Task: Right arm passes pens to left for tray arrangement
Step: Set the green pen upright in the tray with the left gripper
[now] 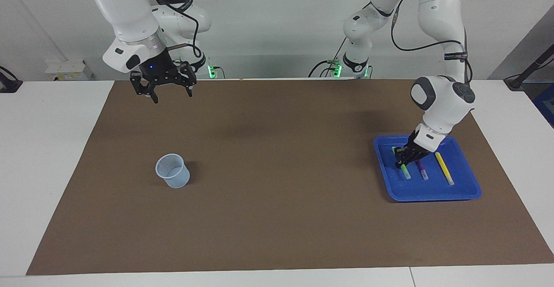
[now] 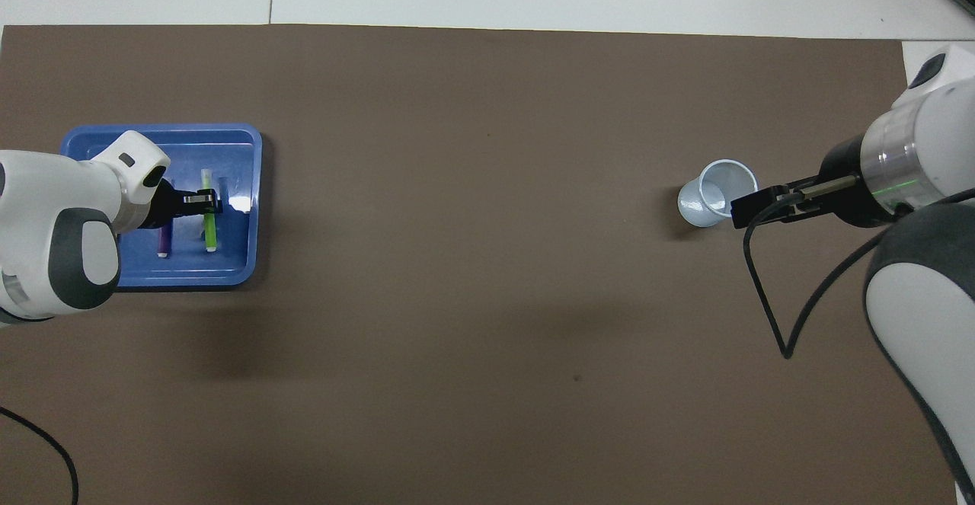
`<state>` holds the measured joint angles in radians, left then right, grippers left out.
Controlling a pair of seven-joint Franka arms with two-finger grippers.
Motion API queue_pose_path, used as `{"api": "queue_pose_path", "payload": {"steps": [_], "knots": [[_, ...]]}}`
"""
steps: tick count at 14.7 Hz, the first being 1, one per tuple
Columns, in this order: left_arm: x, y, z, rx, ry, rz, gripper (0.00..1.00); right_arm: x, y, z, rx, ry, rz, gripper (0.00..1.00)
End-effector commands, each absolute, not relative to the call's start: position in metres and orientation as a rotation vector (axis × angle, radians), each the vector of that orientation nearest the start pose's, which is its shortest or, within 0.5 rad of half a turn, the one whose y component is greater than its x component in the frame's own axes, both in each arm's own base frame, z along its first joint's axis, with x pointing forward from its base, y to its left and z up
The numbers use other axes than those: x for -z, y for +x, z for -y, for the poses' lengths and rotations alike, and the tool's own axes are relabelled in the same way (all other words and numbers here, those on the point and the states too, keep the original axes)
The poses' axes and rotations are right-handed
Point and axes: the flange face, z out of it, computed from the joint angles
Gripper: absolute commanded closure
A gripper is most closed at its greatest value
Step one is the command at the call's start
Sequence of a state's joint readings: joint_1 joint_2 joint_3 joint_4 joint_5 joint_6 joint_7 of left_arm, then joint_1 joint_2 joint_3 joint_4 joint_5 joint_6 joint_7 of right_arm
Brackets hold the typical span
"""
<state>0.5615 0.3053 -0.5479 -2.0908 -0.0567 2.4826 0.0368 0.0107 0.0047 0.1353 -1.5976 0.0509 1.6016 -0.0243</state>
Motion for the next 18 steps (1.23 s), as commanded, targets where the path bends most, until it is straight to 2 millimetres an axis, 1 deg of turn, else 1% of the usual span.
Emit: {"api": "queue_pose_path", "payload": {"steps": [1, 3, 5, 6, 11, 12, 13, 16, 17, 18], "knots": [[-0.3041, 0.5893, -0.0198, 0.248, -3.305, 0.058, 1.00, -0.6179, 0.5408, -0.0809, -0.013, -3.079, 0.278, 0.00], [-0.2999, 0.5870, -0.0227, 0.237, -3.304, 0.070, 1.00, -0.6188, 0.5402, -0.0823, -0.012, -3.073, 0.277, 0.00], [-0.2999, 0.5872, -0.0236, 0.247, -3.303, 0.074, 1.00, -0.6188, 0.5402, -0.0827, -0.012, -3.070, 0.277, 0.00], [-0.2999, 0.5872, -0.0227, 0.247, -3.303, 0.069, 0.93, -0.6188, 0.5402, -0.0827, -0.012, -3.070, 0.277, 0.00], [-0.2978, 0.5863, -0.0216, 0.239, -3.304, 0.066, 0.90, -0.6193, 0.5408, -0.0810, -0.012, -3.070, 0.272, 0.00], [-0.2986, 0.5868, -0.0208, 0.242, -3.305, 0.064, 0.85, -0.6188, 0.5411, -0.0810, -0.009, -3.070, 0.272, 0.00], [-0.2993, 0.5868, -0.0208, 0.244, -3.304, 0.061, 0.77, -0.6191, 0.5418, -0.0779, -0.004, -3.069, 0.262, 0.00], [-0.2979, 0.5863, -0.0207, 0.240, -3.305, 0.059, 0.76, -0.6192, 0.5420, -0.0780, -0.002, -3.068, 0.260, 0.00], [-0.2979, 0.5863, -0.0207, 0.240, -3.305, 0.059, 0.69, -0.6195, 0.5421, -0.0797, 0.002, -3.068, 0.257, 0.00], [-0.2986, 0.5868, -0.0208, 0.243, -3.304, 0.056, 0.47, -0.6217, 0.5422, -0.0796, 0.009, -3.070, 0.244, 0.00]]}}
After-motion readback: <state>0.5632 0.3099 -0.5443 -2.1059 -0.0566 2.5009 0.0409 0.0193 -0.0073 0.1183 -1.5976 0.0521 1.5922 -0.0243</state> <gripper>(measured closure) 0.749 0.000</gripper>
